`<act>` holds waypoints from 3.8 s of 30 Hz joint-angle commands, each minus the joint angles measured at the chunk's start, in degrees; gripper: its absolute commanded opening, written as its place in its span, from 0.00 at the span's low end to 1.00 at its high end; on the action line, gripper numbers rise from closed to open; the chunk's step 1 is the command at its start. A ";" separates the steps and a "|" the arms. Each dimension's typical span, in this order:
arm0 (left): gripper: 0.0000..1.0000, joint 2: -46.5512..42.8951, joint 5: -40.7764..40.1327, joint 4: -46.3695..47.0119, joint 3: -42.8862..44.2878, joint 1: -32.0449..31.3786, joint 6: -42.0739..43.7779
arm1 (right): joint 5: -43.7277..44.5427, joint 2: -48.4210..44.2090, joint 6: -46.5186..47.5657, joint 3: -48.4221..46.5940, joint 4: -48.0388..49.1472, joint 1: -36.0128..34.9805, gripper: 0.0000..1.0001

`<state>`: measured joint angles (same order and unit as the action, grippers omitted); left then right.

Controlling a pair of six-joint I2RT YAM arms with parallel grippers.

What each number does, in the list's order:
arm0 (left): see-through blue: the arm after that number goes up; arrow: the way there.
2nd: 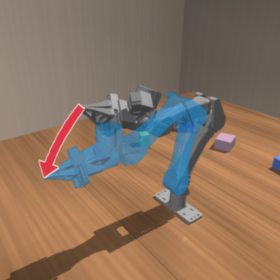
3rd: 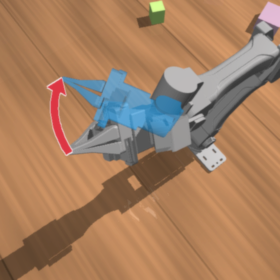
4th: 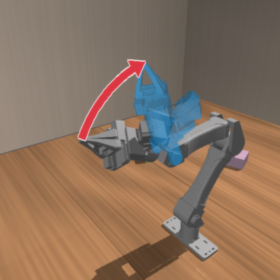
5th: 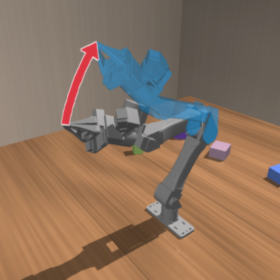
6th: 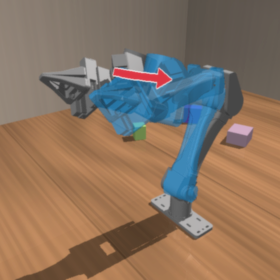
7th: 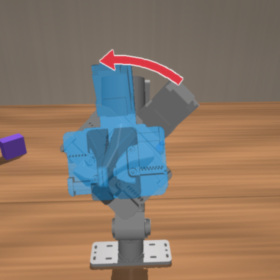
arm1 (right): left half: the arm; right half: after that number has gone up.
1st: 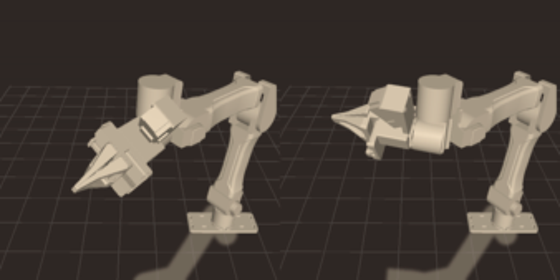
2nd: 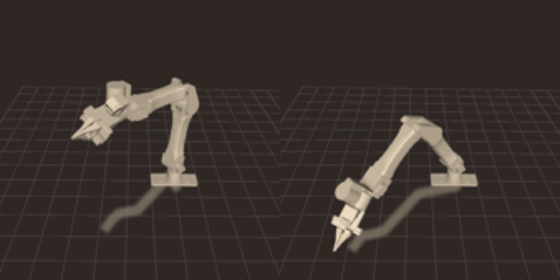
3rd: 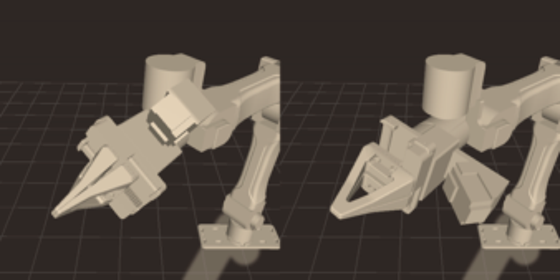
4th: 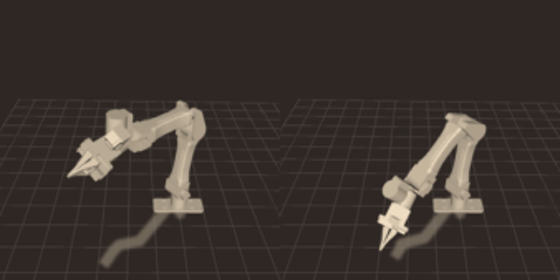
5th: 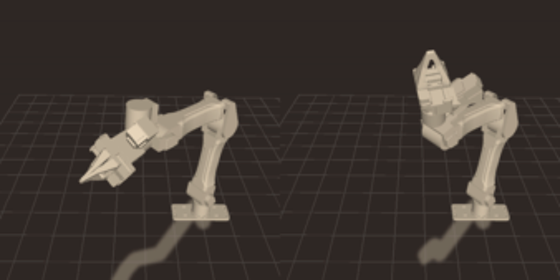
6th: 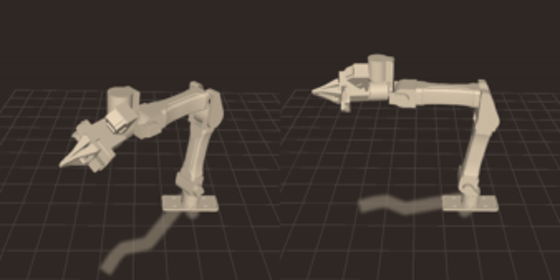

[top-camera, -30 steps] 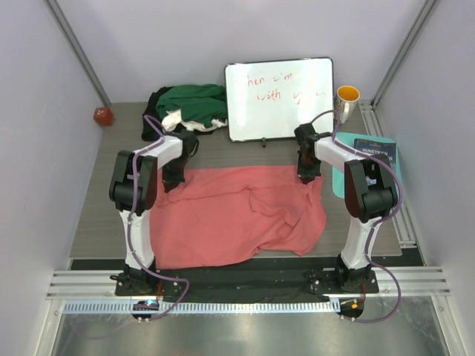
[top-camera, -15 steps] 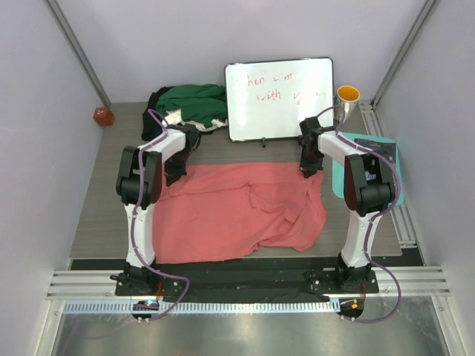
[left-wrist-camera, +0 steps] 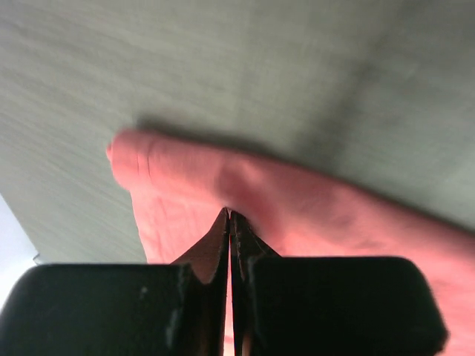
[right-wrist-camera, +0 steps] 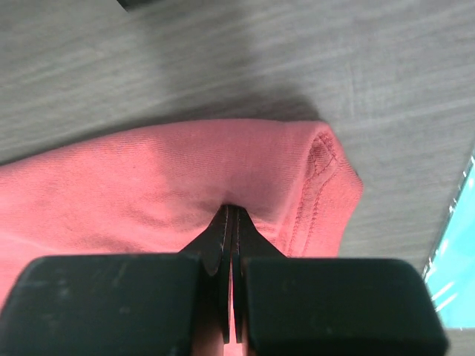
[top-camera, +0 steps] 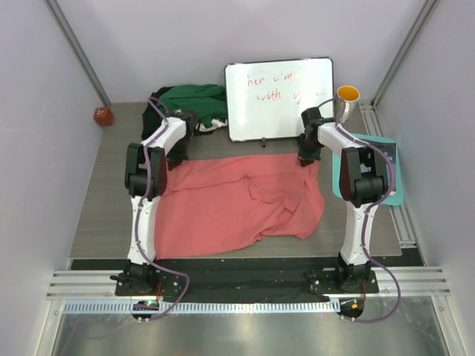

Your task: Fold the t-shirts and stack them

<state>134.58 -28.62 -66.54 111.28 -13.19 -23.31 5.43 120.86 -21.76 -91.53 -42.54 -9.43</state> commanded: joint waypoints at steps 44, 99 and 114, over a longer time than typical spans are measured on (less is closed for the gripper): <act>0.00 5.94 0.94 -5.52 12.63 0.80 0.28 | 0.28 0.17 0.31 -2.69 0.97 0.55 0.01; 0.40 -53.46 14.21 11.96 -33.50 -1.40 -3.32 | -11.23 -72.87 -21.03 55.93 -0.18 -13.86 0.43; 0.40 -53.29 15.00 11.96 -33.24 -1.75 -3.06 | -9.65 -73.58 -36.86 61.64 1.23 -14.12 0.45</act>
<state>82.94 -14.72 -56.29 77.36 -14.61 -26.57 -4.86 46.54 -54.92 -31.31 -42.65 -23.18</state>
